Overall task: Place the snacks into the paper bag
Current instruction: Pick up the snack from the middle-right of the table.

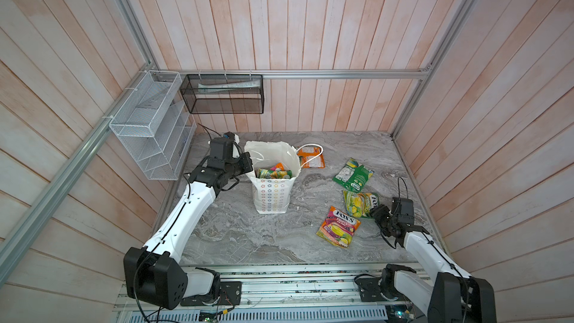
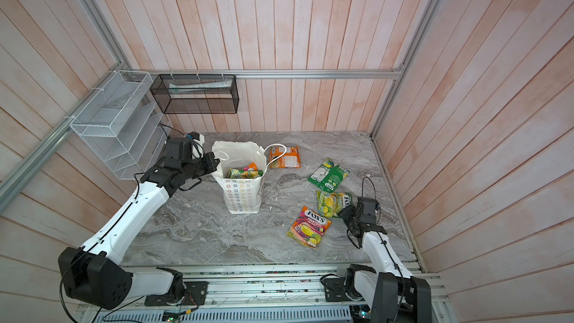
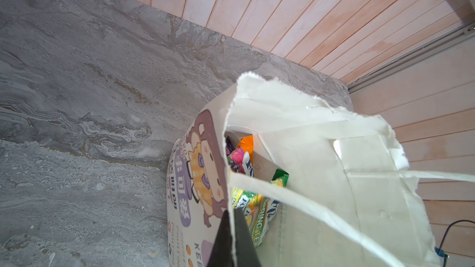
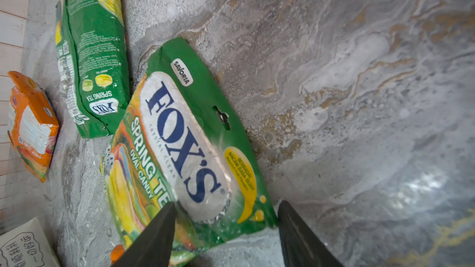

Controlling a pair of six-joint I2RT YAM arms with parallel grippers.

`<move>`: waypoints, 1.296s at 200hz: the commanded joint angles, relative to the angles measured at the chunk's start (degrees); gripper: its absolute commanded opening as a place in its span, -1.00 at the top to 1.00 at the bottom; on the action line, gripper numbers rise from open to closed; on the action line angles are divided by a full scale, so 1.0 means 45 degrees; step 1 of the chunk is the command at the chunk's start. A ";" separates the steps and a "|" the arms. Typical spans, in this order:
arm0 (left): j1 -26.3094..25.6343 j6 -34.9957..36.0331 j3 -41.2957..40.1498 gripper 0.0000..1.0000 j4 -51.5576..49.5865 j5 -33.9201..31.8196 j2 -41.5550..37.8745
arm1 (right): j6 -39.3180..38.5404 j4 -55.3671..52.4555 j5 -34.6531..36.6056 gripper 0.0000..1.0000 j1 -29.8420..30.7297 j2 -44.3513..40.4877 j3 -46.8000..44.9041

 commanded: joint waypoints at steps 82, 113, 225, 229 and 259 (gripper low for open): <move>0.0097 0.0203 -0.0078 1.00 0.1231 0.0345 -0.0532 | -0.0652 0.1922 -0.1007 0.79 -0.0160 0.0820 0.0043; 0.0105 0.0180 -0.0099 1.00 0.1256 0.0369 -0.0474 | -0.0667 0.1460 -0.1034 1.00 -0.0158 -0.0203 0.0411; 0.0135 0.0047 -0.0144 1.00 0.1381 0.0885 -0.0440 | -0.1109 -0.0750 -0.0347 1.00 0.2314 -0.2752 0.6622; 0.0135 0.0044 -0.0148 1.00 0.1384 0.0881 -0.0416 | -0.1123 -0.0721 -0.0277 1.00 0.2534 -0.2708 0.6885; 0.0135 0.0065 -0.0158 1.00 0.1396 0.0907 -0.0473 | -0.1663 -0.0765 0.1092 1.00 0.4380 -0.2139 0.8673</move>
